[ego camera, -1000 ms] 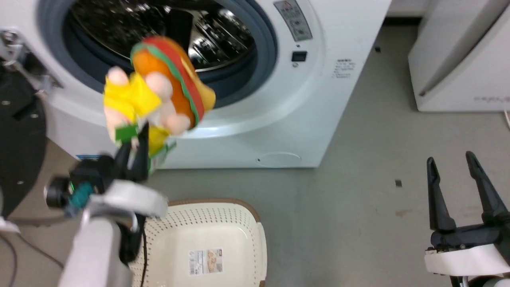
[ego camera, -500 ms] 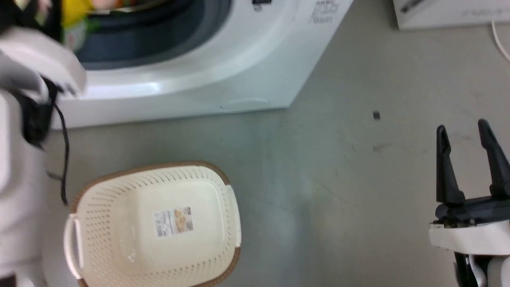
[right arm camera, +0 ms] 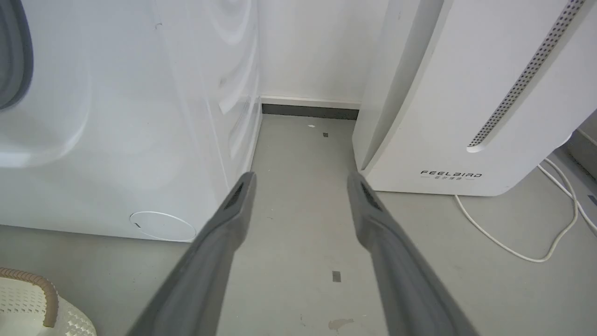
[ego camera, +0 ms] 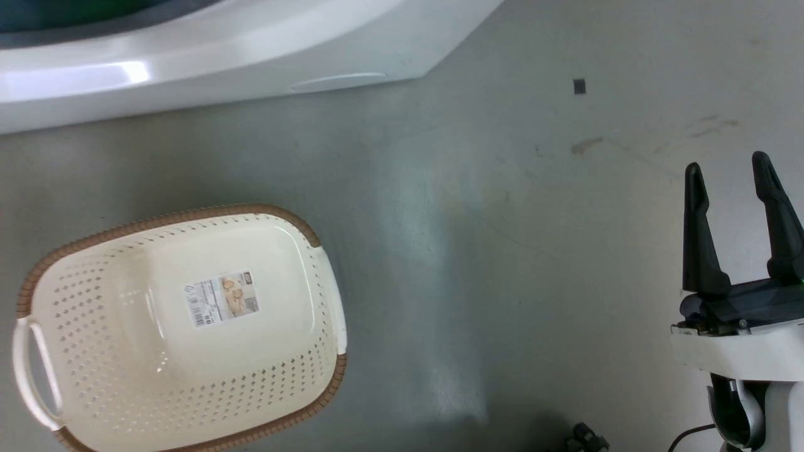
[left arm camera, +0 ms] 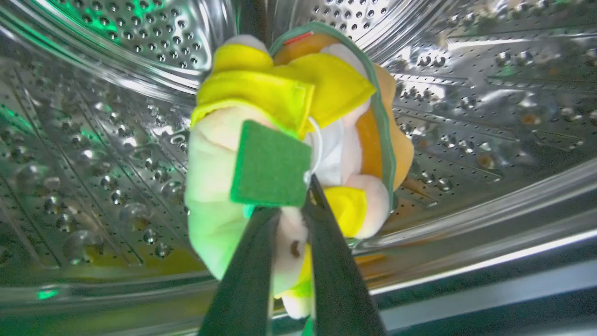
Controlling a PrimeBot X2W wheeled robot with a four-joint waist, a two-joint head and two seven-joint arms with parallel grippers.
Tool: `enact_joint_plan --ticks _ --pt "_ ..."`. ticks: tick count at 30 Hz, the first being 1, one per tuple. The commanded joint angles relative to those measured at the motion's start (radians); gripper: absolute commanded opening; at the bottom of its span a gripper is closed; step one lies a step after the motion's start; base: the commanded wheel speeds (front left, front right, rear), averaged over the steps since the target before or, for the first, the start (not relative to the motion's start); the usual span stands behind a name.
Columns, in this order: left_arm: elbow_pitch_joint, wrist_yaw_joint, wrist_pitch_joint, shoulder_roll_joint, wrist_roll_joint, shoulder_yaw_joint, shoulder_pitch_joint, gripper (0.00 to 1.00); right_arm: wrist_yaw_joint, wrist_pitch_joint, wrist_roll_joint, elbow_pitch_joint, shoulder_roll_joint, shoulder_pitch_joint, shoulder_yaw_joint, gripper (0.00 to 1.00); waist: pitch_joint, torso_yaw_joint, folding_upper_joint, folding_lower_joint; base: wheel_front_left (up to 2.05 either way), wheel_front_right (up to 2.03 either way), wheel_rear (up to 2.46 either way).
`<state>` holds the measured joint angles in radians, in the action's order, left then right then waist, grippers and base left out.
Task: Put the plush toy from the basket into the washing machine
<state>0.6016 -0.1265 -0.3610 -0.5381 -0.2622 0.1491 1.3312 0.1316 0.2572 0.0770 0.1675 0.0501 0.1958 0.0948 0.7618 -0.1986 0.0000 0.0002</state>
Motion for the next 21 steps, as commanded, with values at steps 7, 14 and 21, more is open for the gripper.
enact_joint_plan --ticks 7,14,21 --pt "0.113 -0.004 -0.084 -0.010 -0.022 0.020 0.105 0.00 -0.001 0.005 0.010 0.006 0.000 0.029 -0.013 1.00 0.055 -0.028 0.0000 -0.0002 0.00 0.00 0.00" --pt "0.214 -0.004 -0.098 -0.016 -0.035 0.037 0.132 0.00 -0.001 0.005 0.015 0.006 0.000 0.037 -0.018 1.00 0.074 -0.038 0.0000 -0.0002 0.00 0.00 0.00" --pt "0.279 -0.004 -0.044 -0.022 -0.052 0.089 0.143 1.00 -0.001 0.005 0.009 -0.001 0.000 0.042 -0.007 1.00 0.062 -0.027 0.0000 -0.0002 0.00 0.00 0.00"
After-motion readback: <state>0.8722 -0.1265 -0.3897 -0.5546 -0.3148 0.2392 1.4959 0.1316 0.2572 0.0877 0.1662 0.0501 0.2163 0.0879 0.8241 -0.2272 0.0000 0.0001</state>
